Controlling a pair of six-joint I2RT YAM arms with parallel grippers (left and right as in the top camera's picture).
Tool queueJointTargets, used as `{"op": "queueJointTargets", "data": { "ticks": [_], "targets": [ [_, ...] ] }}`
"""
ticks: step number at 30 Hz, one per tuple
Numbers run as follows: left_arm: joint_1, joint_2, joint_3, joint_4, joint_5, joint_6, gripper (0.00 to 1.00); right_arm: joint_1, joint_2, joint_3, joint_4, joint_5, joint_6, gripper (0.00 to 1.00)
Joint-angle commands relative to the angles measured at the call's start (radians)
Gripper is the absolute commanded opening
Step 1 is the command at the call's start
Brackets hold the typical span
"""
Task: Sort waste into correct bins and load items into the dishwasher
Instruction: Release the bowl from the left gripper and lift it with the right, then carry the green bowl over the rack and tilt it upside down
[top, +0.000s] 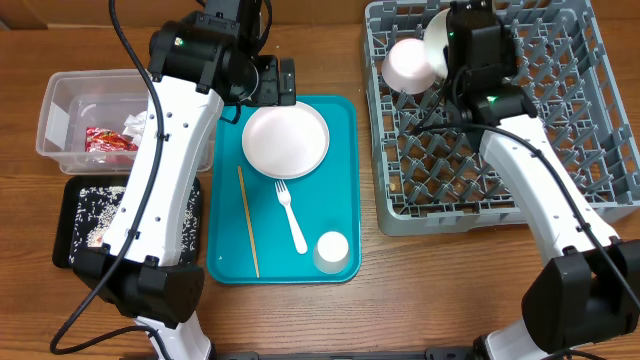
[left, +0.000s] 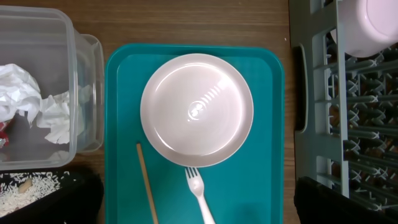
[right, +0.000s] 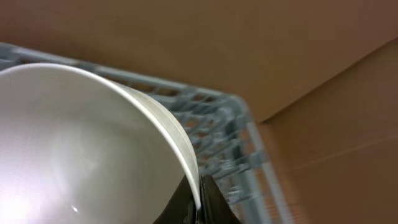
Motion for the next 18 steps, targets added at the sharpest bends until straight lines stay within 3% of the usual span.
{"op": "queueJointTargets", "data": {
  "ticks": [1,6,18],
  "targets": [
    [-0.006,0.002,0.018,0.001,-0.013,0.015,1.00,-0.037,-0.009,0.009,0.058,0.120,-0.159,0.04],
    [-0.006,0.002,0.018,0.001,-0.013,0.015,1.00,-0.097,0.021,0.009,0.109,0.082,-0.183,0.04],
    [-0.006,0.002,0.018,0.001,-0.013,0.015,1.00,-0.142,0.189,0.009,0.226,0.135,-0.436,0.04]
  ]
}}
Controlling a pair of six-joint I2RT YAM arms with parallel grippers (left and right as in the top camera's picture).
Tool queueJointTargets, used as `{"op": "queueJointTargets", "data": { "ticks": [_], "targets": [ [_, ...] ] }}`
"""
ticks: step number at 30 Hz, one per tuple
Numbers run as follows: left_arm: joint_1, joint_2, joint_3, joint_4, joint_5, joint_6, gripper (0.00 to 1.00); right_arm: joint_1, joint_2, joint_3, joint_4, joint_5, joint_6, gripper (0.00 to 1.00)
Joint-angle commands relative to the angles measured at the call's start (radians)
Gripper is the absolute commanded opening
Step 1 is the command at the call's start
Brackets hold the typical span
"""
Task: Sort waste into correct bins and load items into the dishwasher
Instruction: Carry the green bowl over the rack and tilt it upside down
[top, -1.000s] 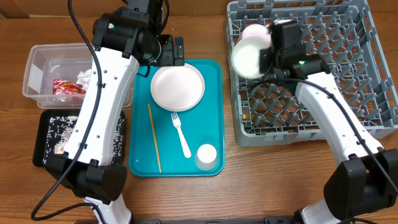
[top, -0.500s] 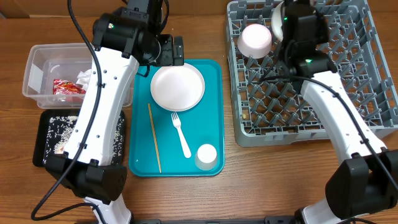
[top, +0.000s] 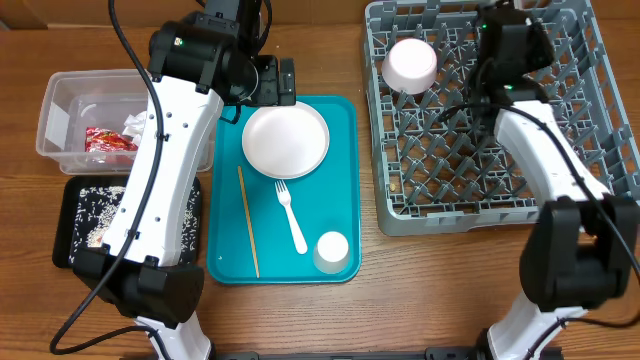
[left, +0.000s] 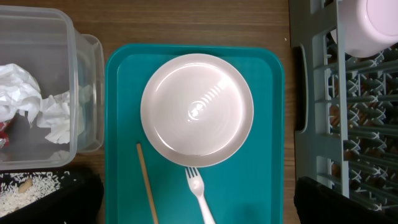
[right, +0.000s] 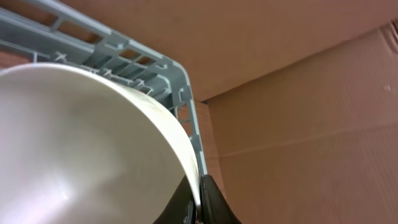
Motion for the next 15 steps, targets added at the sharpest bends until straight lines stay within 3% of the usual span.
{"op": "queueJointTargets", "data": {
  "ticks": [1,7,15],
  "targets": [
    [-0.006,0.002,0.018,0.001,-0.013,0.014,1.00,0.002,0.022,0.009,0.036,0.034,-0.131,0.04],
    [-0.006,0.002,0.018,0.001,-0.013,0.014,1.00,-0.012,0.089,0.009,0.116,0.060,-0.303,0.04],
    [-0.006,0.002,0.018,0.001,-0.013,0.014,1.00,-0.015,0.121,0.008,0.110,0.060,-0.311,0.04]
  ]
}}
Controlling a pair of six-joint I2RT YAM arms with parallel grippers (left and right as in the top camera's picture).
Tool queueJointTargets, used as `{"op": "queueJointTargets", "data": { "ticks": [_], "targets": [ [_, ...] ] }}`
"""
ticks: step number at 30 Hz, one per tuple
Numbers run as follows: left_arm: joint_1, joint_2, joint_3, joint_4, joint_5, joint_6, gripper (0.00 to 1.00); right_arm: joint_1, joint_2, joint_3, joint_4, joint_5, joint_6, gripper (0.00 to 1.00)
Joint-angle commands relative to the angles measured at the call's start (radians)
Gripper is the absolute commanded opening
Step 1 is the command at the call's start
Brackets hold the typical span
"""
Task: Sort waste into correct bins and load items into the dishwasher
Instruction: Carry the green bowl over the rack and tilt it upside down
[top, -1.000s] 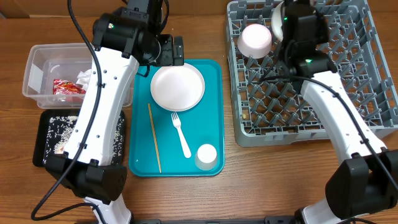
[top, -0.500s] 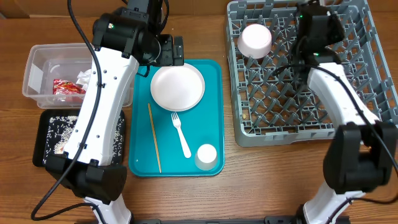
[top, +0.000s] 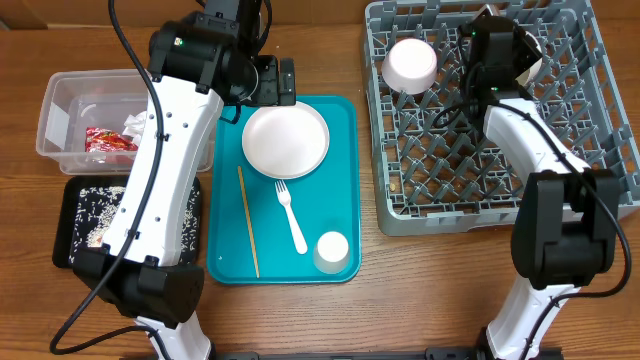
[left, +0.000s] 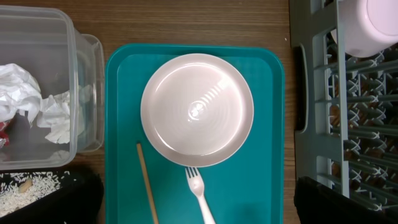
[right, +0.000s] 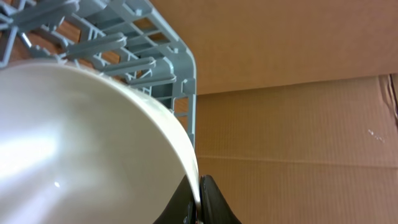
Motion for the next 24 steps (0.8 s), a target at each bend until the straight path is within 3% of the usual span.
{"op": "queueJointTargets", "data": {
  "ticks": [1,24],
  "targets": [
    [-0.006,0.002,0.018,0.001,-0.013,0.015,1.00,-0.004,0.004,0.008,-0.005,0.015,-0.015,0.04],
    [-0.006,0.002,0.018,0.001,-0.013,0.015,1.00,0.069,0.004,0.008,-0.085,0.074,0.003,0.04]
  ]
}}
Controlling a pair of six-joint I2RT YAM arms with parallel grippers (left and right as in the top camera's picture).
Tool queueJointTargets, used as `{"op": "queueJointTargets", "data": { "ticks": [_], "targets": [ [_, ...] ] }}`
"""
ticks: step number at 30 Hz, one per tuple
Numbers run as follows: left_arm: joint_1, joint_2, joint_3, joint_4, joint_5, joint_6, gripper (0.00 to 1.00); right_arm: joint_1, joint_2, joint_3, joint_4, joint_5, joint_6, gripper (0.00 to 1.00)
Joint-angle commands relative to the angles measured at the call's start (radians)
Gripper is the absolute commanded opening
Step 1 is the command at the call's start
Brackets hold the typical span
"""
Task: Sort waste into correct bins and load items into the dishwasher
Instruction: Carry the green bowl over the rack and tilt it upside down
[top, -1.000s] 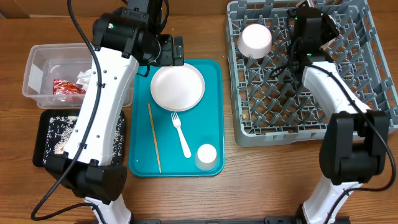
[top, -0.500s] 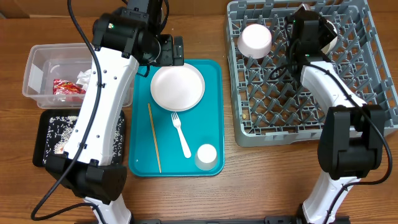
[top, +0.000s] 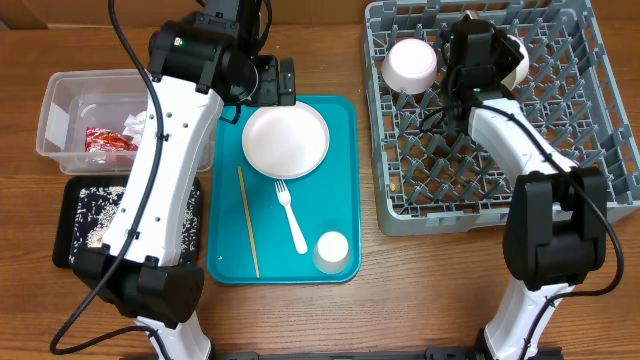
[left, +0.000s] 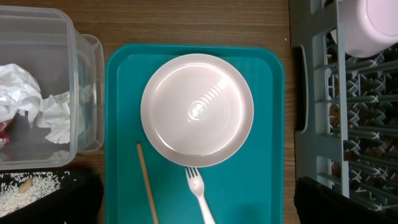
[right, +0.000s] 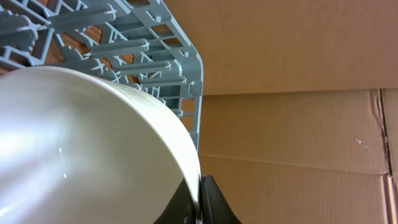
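Note:
My right gripper (right: 200, 199) is shut on the rim of a white bowl (right: 81, 143), held tilted over the back of the grey dish rack (top: 500, 190). Another white bowl (top: 412, 63) sits upturned in the rack's back left corner. On the teal tray (top: 340, 180) lie a white plate (left: 196, 110), a white fork (top: 291, 215), a wooden stick (top: 247, 220) and a white cup (top: 331, 250). My left gripper (left: 198, 204) hangs open, high above the tray, over the fork's tines just below the plate.
A clear bin (top: 75, 125) with crumpled paper and a red wrapper stands at the left. In front of it is a black tray (top: 95, 215) strewn with rice. Cardboard walls (right: 292, 112) rise behind the rack.
My right gripper, still shut on the bowl, has turned a little and shifted slightly left over the rack's back rows. The left arm and the tray's items are unmoved.
My right gripper first held the bowl close beside the upturned bowl at the rack's back left. Then it was further right over the rack's back middle, with the bowl tipped. It has stayed there since, turning slightly. The left gripper stayed open above the plate throughout.

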Motion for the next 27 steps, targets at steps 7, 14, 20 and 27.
{"op": "queueJointTargets", "data": {
  "ticks": [7,14,20,27],
  "targets": [
    [-0.006,0.002,0.018,0.001,-0.013,0.014,1.00,0.001,0.003,0.001,-0.033,0.023,0.001,0.04],
    [-0.006,0.002,0.018,0.001,-0.013,0.014,1.00,0.017,0.003,0.001,-0.032,0.072,0.042,0.04],
    [-0.006,0.002,0.018,0.001,-0.013,0.014,1.00,0.048,0.003,0.001,-0.039,0.095,0.081,0.04],
    [-0.006,0.002,0.018,0.001,-0.013,0.014,1.00,0.098,0.003,0.001,-0.052,0.131,0.111,0.04]
  ]
}}
